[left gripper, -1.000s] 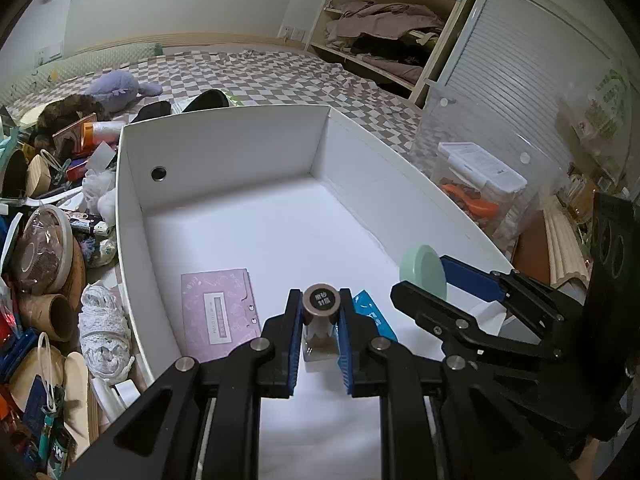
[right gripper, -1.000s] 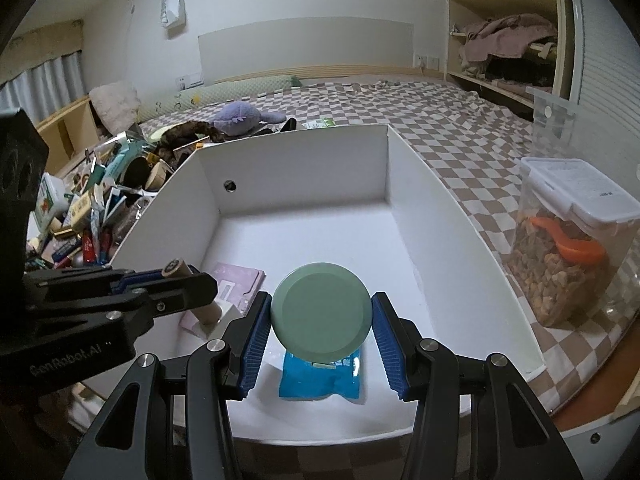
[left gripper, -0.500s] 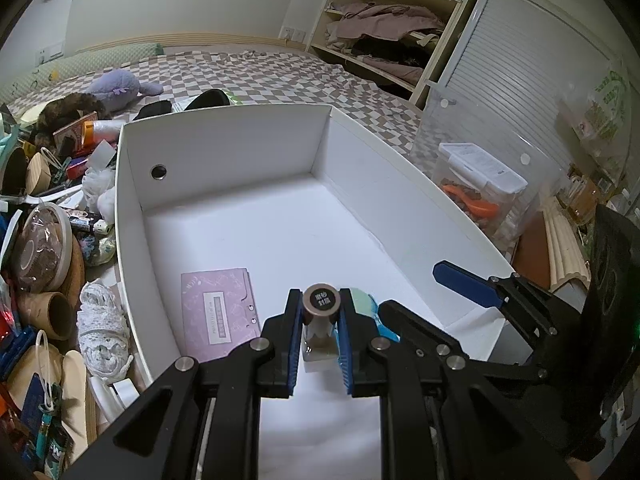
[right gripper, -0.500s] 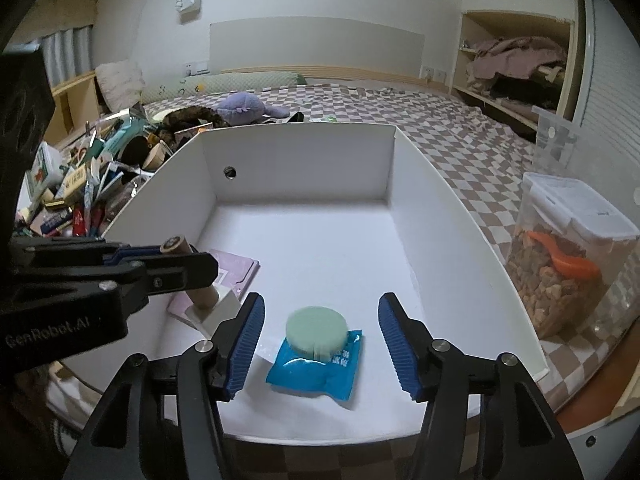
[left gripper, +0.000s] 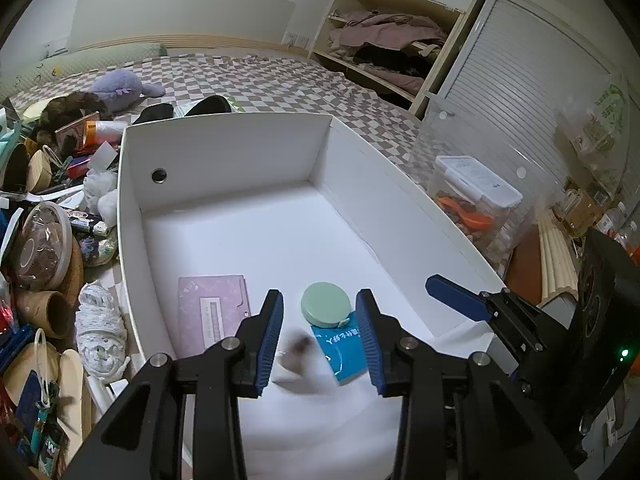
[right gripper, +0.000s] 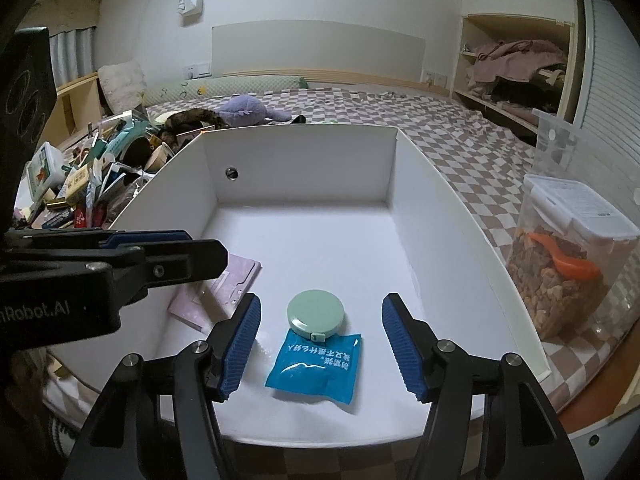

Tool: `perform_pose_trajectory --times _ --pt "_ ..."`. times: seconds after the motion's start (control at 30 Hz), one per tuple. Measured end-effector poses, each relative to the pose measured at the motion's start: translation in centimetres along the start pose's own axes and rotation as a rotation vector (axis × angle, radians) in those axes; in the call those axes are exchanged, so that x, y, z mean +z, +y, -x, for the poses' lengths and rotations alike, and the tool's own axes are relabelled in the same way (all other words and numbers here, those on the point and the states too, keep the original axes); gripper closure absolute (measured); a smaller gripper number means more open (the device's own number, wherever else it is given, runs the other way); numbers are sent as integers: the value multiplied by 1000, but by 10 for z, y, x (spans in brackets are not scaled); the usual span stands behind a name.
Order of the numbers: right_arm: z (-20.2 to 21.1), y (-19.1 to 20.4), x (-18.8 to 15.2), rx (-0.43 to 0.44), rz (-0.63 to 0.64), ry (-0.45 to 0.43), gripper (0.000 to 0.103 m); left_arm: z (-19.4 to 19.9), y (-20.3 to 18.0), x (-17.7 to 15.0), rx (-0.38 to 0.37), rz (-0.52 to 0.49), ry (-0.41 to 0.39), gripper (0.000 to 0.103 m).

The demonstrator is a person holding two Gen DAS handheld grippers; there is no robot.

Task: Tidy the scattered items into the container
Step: 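Open the left tool to drop the bottle while the right tool drops the compact into the shoebox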

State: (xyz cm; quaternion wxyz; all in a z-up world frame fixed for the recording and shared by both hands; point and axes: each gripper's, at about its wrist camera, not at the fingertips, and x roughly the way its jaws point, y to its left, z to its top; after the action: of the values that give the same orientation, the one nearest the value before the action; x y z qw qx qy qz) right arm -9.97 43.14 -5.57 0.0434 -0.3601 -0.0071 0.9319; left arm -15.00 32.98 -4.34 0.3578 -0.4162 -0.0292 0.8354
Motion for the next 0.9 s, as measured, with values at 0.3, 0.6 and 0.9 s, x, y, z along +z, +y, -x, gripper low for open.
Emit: perform_pose_trajectory --times 0.3,0.6,0.9 --pt "-1 1 0 -5 -2 -1 39 4 3 2 7 2 -10 66" --pt "0 2 4 0 -19 25 38 19 8 3 23 7 -38 66" --pt "17 3 8 21 -59 13 38 39 18 1 39 21 -64 66"
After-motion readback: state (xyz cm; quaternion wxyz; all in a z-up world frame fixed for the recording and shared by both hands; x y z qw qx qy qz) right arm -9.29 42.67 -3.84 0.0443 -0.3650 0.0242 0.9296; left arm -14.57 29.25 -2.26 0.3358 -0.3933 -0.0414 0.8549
